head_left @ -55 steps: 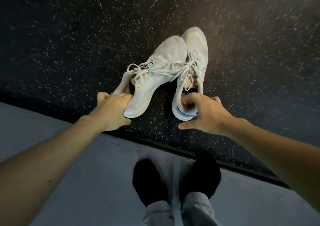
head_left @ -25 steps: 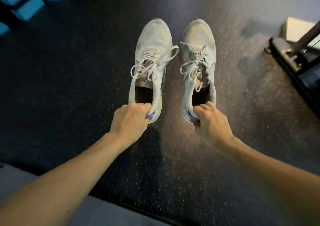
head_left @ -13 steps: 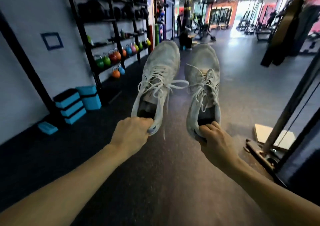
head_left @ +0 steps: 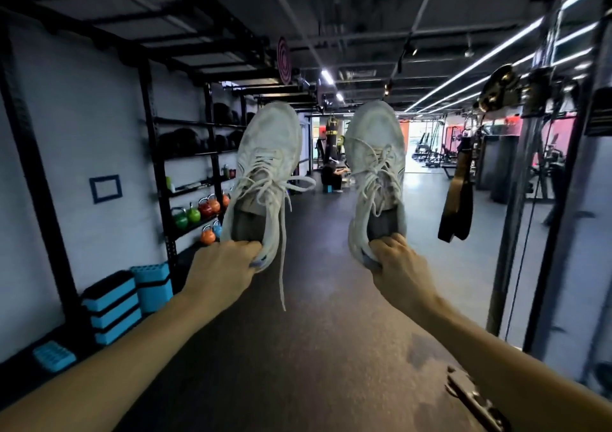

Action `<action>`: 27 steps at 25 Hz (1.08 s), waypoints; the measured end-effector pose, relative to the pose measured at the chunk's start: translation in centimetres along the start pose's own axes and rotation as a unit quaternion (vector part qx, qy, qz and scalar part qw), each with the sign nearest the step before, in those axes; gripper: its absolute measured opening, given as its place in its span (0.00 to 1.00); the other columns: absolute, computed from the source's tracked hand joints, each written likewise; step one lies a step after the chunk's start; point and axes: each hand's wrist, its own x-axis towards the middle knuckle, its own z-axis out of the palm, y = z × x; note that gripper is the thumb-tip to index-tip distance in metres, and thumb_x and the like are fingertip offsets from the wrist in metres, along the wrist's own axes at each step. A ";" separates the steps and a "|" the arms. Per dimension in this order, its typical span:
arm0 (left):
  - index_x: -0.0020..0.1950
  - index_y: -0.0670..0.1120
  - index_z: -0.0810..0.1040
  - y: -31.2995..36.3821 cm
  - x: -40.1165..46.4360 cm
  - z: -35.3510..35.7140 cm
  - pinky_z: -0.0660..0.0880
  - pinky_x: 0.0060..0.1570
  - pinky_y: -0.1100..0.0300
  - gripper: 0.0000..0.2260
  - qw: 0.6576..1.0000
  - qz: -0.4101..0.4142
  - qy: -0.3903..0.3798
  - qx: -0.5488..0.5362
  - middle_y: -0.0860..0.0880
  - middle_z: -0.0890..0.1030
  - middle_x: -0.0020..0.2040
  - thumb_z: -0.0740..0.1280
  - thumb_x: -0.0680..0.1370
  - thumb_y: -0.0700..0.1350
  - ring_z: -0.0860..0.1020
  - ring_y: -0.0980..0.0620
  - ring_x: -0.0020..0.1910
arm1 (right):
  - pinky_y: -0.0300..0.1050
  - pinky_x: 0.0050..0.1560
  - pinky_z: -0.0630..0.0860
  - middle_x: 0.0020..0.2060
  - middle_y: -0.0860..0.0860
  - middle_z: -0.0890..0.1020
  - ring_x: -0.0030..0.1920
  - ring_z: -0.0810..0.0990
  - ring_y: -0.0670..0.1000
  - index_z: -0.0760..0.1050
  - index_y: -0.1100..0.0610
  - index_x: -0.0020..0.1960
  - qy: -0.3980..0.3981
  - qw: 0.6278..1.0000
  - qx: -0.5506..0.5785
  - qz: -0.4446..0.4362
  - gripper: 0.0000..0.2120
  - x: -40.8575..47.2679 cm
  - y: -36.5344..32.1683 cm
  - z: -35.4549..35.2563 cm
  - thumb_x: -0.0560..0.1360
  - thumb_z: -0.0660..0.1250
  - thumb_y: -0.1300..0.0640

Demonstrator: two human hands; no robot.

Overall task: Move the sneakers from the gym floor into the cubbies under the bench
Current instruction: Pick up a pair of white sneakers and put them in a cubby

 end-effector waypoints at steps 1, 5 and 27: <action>0.42 0.48 0.73 0.3 0.3 -0.6 0.75 0.38 0.54 0.09 1.000 0.007 0.006 -0.004 0.48 0.80 0.40 0.62 0.78 0.51 0.78 0.47 0.38 | 0.44 0.33 0.67 0.37 0.55 0.80 0.41 0.78 0.60 0.76 0.58 0.38 0.001 1.000 -0.010 0.002 0.05 0.0 0.3 -1.0 0.70 0.72 0.61; 0.42 0.47 0.70 2.4 1.3 -1.8 0.68 0.36 0.55 0.09 0.999 0.027 0.022 -0.015 0.45 0.80 0.42 0.63 0.77 0.51 0.78 0.41 0.43 | 0.49 0.32 0.73 0.38 0.57 0.80 0.43 0.79 0.61 0.76 0.59 0.39 -0.015 0.999 -0.041 0.023 0.06 -0.8 1.2 -4.3 0.66 0.73 0.64; 0.32 0.46 0.69 23.9 -6.8 -10.1 0.68 0.23 0.57 0.16 0.823 0.443 0.143 -0.324 0.44 0.76 0.25 0.76 0.66 0.45 0.76 0.40 0.24 | 0.43 0.33 0.64 0.36 0.53 0.79 0.40 0.78 0.57 0.74 0.56 0.35 0.004 0.846 -0.411 0.339 0.07 -25.4 -12.5 -34.2 0.66 0.73 0.60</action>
